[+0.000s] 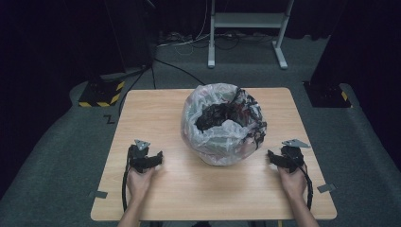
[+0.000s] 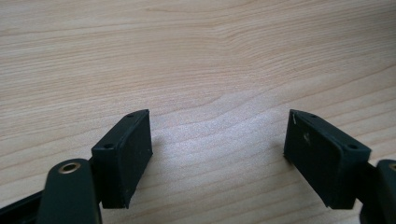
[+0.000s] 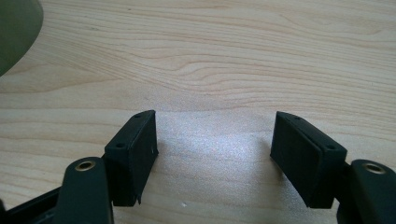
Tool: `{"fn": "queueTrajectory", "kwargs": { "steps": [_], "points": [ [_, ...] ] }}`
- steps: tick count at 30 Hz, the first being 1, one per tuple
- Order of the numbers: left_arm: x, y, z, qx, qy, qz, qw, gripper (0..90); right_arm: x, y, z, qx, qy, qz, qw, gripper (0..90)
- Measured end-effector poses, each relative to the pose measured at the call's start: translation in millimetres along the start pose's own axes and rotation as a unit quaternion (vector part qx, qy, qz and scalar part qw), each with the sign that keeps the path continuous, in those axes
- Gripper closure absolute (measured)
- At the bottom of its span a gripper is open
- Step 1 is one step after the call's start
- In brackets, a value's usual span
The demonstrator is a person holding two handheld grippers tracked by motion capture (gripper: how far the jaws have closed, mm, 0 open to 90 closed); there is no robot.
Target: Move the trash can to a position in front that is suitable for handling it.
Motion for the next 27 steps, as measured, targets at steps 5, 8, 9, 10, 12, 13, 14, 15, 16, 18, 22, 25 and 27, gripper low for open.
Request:
{"fn": "queueTrajectory", "kwargs": {
  "steps": [5, 8, 9, 10, 12, 13, 14, 15, 16, 18, 22, 25, 27],
  "points": [
    [-0.3, 0.0, -0.1, -0.001, 0.0, 0.0, 1.0, 23.1, -0.2, -0.4, -0.2, 0.001, 0.0, 0.002, 1.0, 31.3],
    [-0.1, 0.1, -0.1, -0.001, 0.002, -0.001, 1.0, 23.1, -0.5, -0.6, -0.4, 0.001, -0.002, 0.004, 1.0, 31.1],
    [0.2, -0.1, -0.1, 0.0, 0.004, -0.002, 1.0, 23.2, -0.5, -0.7, -0.4, 0.001, -0.002, 0.004, 1.0, 31.0],
    [0.5, -0.4, -0.4, 0.0, 0.006, -0.005, 1.0, 23.1, -0.6, -0.8, -0.5, 0.001, -0.002, 0.004, 1.0, 30.9],
    [2.2, -1.1, -0.8, -0.001, 0.012, -0.01, 0.9999, 22.5, -1.7, -1.0, -0.8, -0.002, -0.005, 0.006, 1.0, 28.9],
    [2.5, -1.4, -1.0, -0.001, 0.012, -0.012, 0.9998, 22.2, -2.1, -1.7, -1.1, -0.001, -0.004, 0.005, 1.0, 28.2],
    [2.9, -1.6, -1.3, -0.003, 0.012, -0.014, 0.9998, 21.6, -2.1, -2.3, -1.4, -0.002, -0.003, 0.005, 1.0, 27.3],
    [3.6, -2.2, -1.8, -0.003, 0.014, -0.017, 0.9998, 21.0, -3.0, -2.6, -1.8, -0.005, -0.007, 0.005, 1.0, 26.3],
    [4.7, -3.2, -2.5, -0.005, 0.016, -0.017, 0.9997, 20.5, -3.2, -3.3, -2.4, -0.005, -0.006, 0.005, 1.0, 24.5],
    [6.4, -5.1, -4.7, -0.005, 0.018, -0.021, 0.9996, 21.1, -5.6, -5.0, -3.8, -0.014, -0.009, 0.002, 0.9999, 21.1],
    [11.6, -8.5, -7.9, -0.009, 0.014, -0.017, 0.9997, 21.7, -10.1, -6.2, -8.0, -0.023, -0.017, -0.014, 0.9995, 22.7],
    [16.3, -11.7, -11.0, -0.012, 0.008, -0.008, 0.9999, 20.5, -12.1, -6.8, -8.1, -0.021, -0.016, -0.016, 0.9995, 22.5],
    [20.7, -13.6, -13.1, -0.016, 0.005, -0.001, 0.9999, 20.3, -13.9, -7.1, -8.7, -0.02, -0.019, -0.021, 0.9994, 22.5]
  ]
}}
Point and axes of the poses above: each handheld gripper's, and its own axes: y roughly backward along the jaws, z roughly out of its underside, x roughly to its right, the point moved 4 cm from there along -y, roughly forward along the jaws, and after that the axes turned 4 degrees about x, right-handed, at the moved point
